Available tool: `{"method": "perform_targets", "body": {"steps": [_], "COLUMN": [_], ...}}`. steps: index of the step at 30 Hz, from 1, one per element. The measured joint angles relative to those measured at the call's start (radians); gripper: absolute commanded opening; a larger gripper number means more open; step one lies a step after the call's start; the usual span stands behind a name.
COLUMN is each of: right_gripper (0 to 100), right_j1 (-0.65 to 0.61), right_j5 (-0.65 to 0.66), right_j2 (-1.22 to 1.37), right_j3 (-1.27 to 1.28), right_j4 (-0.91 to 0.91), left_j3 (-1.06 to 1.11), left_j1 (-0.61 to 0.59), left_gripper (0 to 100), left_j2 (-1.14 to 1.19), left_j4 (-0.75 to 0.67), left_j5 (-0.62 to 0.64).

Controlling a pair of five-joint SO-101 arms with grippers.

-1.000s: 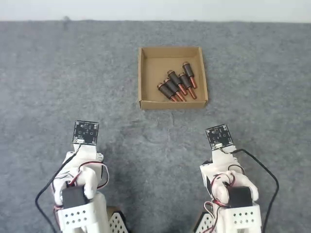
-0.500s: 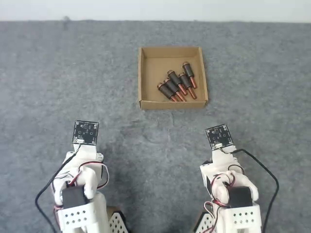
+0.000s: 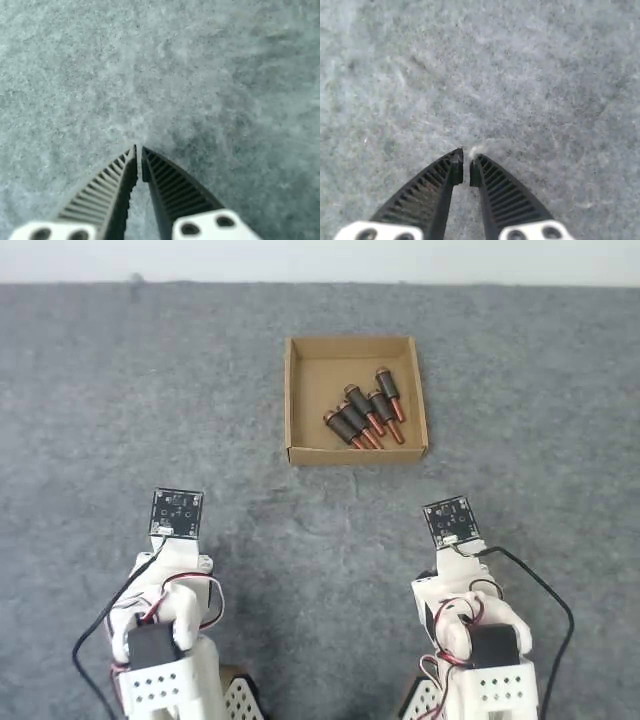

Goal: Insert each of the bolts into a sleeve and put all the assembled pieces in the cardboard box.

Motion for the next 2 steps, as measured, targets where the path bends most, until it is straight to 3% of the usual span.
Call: {"method": "perform_targets", "body": {"steps": [2], "right_gripper": [0.9], "right_j1": [0.000], "right_j5": [0.000], "right_j2": [0.000], "right_j3": [0.000], "right_j4": [0.000], "left_j3": [0.000], "left_j1": [0.000], "left_gripper": [1], "left_j2": [0.000], "left_j4": [0.000], "left_j5": [0.000]}}
